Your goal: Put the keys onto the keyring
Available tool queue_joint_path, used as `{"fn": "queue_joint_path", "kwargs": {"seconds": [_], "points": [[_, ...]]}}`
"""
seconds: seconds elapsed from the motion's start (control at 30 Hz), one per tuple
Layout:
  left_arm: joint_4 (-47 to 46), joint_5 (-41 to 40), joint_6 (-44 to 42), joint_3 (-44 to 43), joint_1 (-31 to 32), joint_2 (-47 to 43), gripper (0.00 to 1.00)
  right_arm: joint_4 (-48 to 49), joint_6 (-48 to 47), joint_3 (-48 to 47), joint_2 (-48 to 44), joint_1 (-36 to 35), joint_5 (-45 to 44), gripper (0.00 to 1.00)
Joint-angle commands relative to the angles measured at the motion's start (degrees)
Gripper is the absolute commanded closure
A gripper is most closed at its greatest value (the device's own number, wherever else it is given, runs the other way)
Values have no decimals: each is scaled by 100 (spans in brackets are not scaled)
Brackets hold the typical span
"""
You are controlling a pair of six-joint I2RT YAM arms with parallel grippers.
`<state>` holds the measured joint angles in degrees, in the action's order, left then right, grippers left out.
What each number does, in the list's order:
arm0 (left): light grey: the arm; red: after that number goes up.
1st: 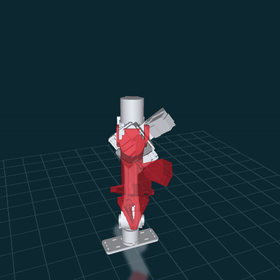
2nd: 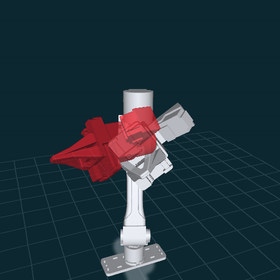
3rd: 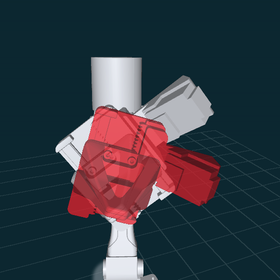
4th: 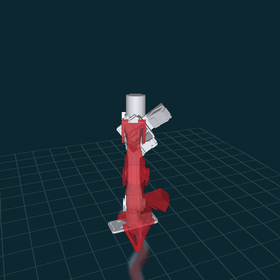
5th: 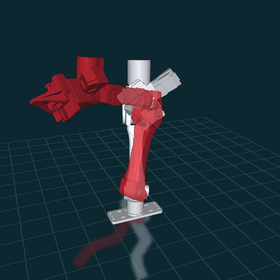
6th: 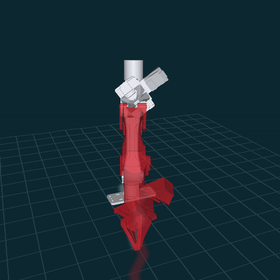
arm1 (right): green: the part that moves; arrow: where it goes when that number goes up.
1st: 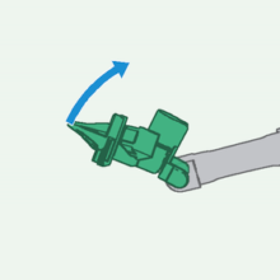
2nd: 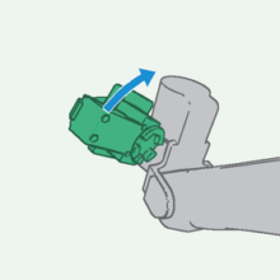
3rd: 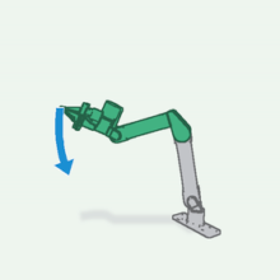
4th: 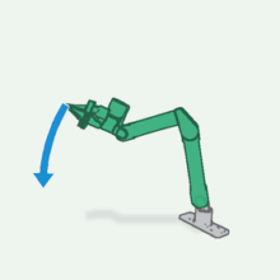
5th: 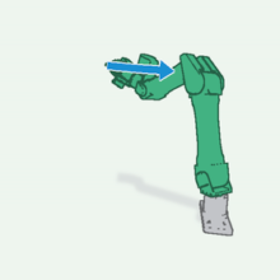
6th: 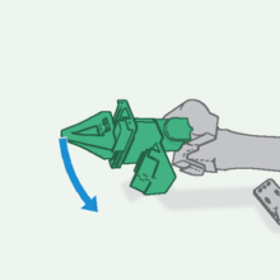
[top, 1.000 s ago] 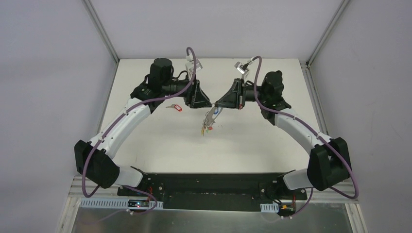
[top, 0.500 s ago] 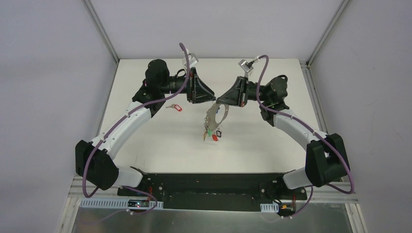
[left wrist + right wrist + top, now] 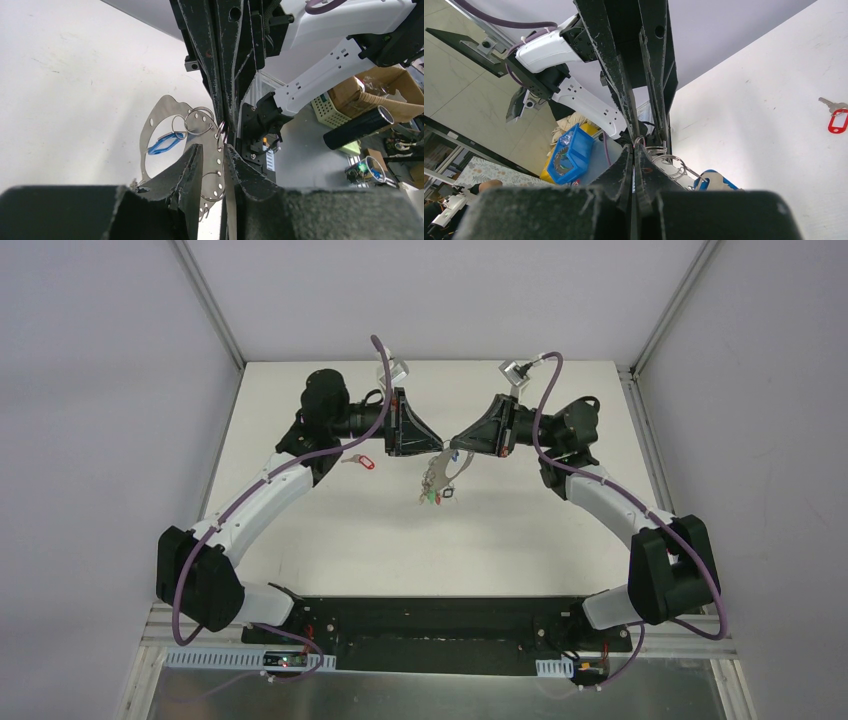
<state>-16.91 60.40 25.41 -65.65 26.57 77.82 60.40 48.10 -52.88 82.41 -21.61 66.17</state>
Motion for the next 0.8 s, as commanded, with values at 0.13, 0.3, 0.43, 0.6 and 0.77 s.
{"fn": "queue_joint_path", "kwargs": {"seconds": [0.13, 0.3, 0.43, 0.6, 0.77], "points": [[-431, 217, 149, -85, 15, 10, 82, 560, 140, -38, -42, 17, -74, 100], [-459, 205, 205, -130, 70, 87, 83, 586, 156, -38, -33, 19, -60, 100], [-467, 192, 239, -198, 162, 177, 84, 602, 150, -33, 1, 18, -52, 100], [-538, 200, 358, -270, 200, 250, 87, 585, 107, -3, 8, 17, -51, 100], [-666, 226, 447, -255, 200, 264, 90, 504, 3, 8, 12, 18, -52, 100]]}}
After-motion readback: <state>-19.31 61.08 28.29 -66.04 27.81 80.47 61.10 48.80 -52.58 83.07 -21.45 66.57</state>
